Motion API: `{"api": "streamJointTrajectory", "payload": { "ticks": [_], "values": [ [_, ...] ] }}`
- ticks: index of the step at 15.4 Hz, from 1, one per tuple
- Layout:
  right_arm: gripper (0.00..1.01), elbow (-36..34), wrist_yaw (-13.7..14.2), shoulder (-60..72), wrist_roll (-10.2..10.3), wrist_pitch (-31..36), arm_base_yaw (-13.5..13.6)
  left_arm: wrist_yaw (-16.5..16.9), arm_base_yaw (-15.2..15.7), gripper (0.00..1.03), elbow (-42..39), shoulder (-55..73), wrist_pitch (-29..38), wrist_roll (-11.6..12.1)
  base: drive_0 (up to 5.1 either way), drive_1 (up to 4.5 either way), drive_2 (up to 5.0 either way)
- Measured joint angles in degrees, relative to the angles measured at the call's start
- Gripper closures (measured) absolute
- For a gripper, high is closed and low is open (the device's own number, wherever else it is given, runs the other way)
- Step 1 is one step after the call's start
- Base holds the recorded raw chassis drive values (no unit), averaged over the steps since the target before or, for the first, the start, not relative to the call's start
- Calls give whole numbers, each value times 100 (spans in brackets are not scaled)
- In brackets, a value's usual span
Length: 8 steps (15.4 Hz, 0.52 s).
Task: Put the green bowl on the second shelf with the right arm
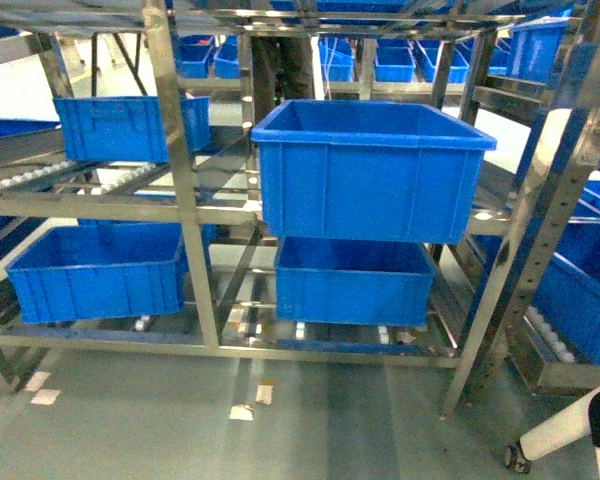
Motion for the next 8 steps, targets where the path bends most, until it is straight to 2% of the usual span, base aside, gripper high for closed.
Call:
{"api": "streamJointTrajectory", "payload": {
  "ticks": [8],
  "values": [
    [99,0,-57,-15,0,20,7,-22,-2,5,0,0,-22,-2,-502,244,244]
  ]
}}
